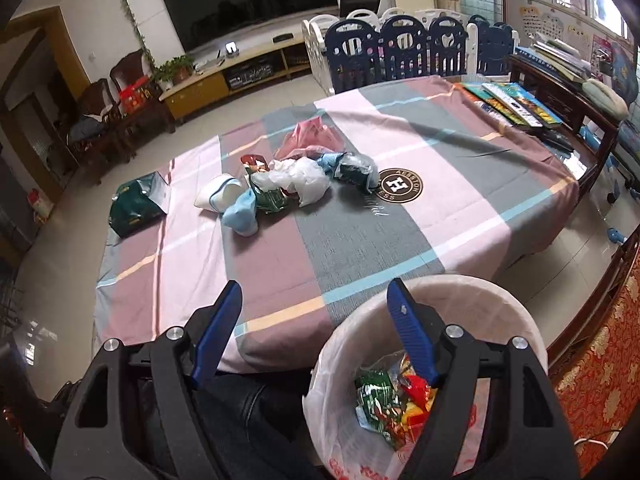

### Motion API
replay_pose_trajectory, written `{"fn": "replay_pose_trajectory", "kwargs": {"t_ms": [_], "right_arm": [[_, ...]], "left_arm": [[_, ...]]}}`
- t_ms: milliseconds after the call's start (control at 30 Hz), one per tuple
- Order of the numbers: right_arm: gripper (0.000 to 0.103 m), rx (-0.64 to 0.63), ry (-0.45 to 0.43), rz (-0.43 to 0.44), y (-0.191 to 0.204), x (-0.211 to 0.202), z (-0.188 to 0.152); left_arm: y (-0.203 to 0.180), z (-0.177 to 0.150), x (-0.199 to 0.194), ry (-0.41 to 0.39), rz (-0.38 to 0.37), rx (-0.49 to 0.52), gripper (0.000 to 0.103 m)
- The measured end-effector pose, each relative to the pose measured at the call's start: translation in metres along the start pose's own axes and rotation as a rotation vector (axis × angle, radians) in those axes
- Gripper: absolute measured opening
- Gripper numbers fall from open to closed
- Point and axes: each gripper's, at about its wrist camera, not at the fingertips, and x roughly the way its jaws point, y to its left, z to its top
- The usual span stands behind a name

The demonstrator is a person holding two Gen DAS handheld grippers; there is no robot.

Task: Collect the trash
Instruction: 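Move both tools back over the table toward the remaining trash, then grasp the clear plastic bag with right tool while left tool grasps the blue face mask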

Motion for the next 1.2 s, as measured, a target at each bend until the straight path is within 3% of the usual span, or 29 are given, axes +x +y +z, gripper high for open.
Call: {"fn": "replay_pose_trajectory", "kwargs": {"t_ms": [133, 300, 500, 533, 567, 633, 833, 967, 1033, 1067, 1100, 1167, 1200], "right_arm": [[0.074, -0.039, -0.023, -0.008, -0.003, 0.048, 0.033], [0.074, -0.115, -0.056, -0.138, -0.021, 0.122, 0.097], [0.073, -0.184, 0.131, -0.128, -0.039, 0.22, 0.132], [0.061, -0.175, 0.141, -0.111, -0.042, 0.228, 0.132], [0.053, -0.17, 0.141, -0.092, -0.044, 0.231, 0.13], [0.05, -0.198, 0.123, -0.057, -0.038, 0.228, 0.123], [0.049, -0.209, 0.16, 0.118, -0.023, 0.196, 0.091], [0.049, -0.215, 0.156, 0.107, -0.022, 0.171, 0.07], [0.05, -0.17, 0.153, 0.1, -0.033, 0.159, 0.061], [0.05, -0.144, 0.152, 0.096, -0.038, 0.155, 0.057], [0.05, -0.116, 0.153, 0.092, -0.045, 0.151, 0.052], [0.05, -0.067, 0.155, 0.091, -0.055, 0.145, 0.046], [0.05, -0.043, 0.154, 0.094, -0.061, 0.14, 0.042]], "left_arm": [[0.04, 0.016, 0.027, 0.053, 0.028, -0.13, 0.097], [0.065, 0.038, 0.048, 0.054, 0.071, -0.197, 0.096], [0.061, 0.072, 0.083, 0.061, 0.053, -0.181, 0.096], [0.056, 0.079, 0.089, 0.056, 0.049, -0.165, 0.096], [0.05, 0.088, 0.095, 0.04, 0.052, -0.145, 0.096], [0.038, 0.102, 0.104, -0.006, 0.056, -0.122, 0.096], [-0.003, 0.142, 0.146, -0.011, -0.07, -0.054, 0.096], [-0.037, 0.158, 0.177, 0.012, -0.037, 0.04, 0.095], [-0.047, 0.16, 0.188, 0.004, -0.03, 0.083, 0.083], [-0.05, 0.16, 0.193, 0.013, -0.029, 0.1, 0.069], [-0.052, 0.159, 0.2, 0.037, -0.028, 0.111, 0.046], [-0.048, 0.153, 0.208, 0.085, -0.049, 0.098, 0.025], [-0.046, 0.15, 0.206, 0.082, -0.063, 0.079, 0.021]]}}
